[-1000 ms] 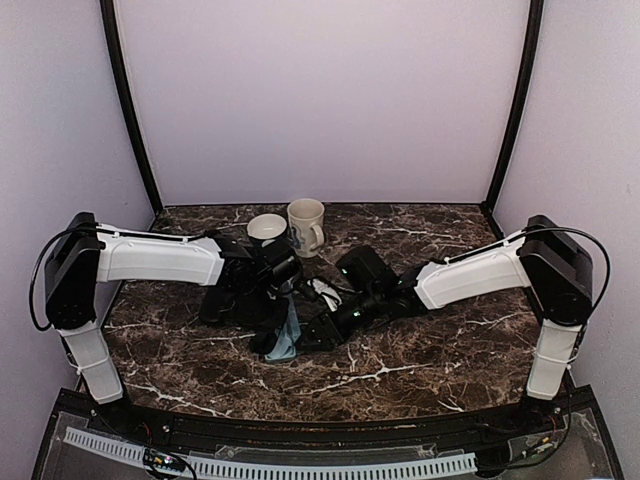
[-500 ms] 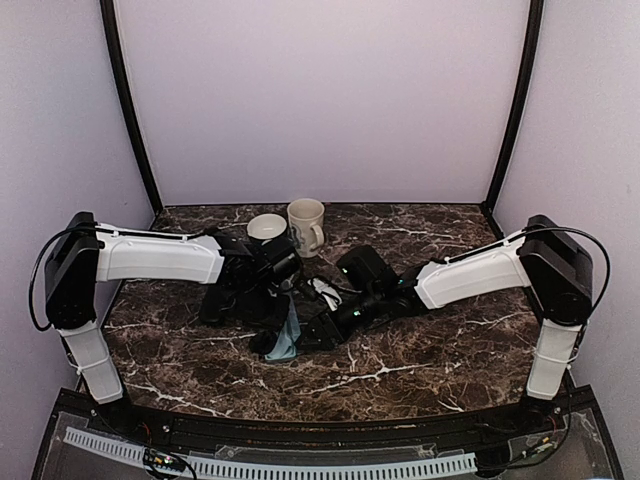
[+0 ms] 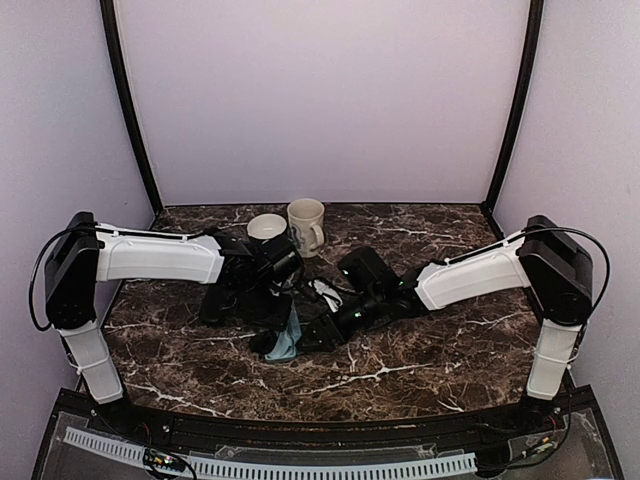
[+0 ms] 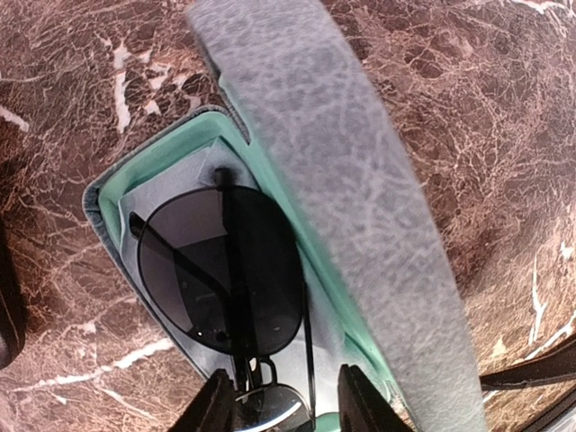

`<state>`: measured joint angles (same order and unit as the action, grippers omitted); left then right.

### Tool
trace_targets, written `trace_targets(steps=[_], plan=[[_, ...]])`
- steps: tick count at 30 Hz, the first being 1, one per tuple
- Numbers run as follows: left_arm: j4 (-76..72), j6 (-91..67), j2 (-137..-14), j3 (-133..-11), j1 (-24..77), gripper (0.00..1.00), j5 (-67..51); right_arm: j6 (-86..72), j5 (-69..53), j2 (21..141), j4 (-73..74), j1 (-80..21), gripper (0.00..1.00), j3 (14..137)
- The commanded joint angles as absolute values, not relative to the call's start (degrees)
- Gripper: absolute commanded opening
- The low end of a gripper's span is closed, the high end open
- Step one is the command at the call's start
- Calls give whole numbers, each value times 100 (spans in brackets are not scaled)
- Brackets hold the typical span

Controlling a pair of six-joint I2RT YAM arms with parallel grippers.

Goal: Organize the sunglasses
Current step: Place the sunglasses in the sunglasses case.

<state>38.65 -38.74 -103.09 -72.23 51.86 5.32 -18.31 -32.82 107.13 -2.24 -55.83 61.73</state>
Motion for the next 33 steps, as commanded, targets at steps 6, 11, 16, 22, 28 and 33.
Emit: trace_targets(steps=[6,11,16,22,28,33], plan=[[3771,-3740,-10426,-7086,5142,38,395,-1890,-3344,10635,-471,-5555,61,6149],[3815,-3706,-10468,-7059,5142,36,454,-1898,-3345,10648,-457,-5555,61,6159],[3787,-3687,-10484,-7019,5133,32,470,-1898,-3366,10695,-443,-5555,61,6204],[3722,-3727,-10503,-6977,5133,29,439,-1890,-3351,10698,-414,-5555,61,6218],[3687,-3824,-10503,-6953,5133,24,492,-1891,-3372,10705,-422,-5555,61,6227],[3687,-3863,-10498,-6952,5133,21,507,-1892,-3365,10702,-422,-5555,61,6203]])
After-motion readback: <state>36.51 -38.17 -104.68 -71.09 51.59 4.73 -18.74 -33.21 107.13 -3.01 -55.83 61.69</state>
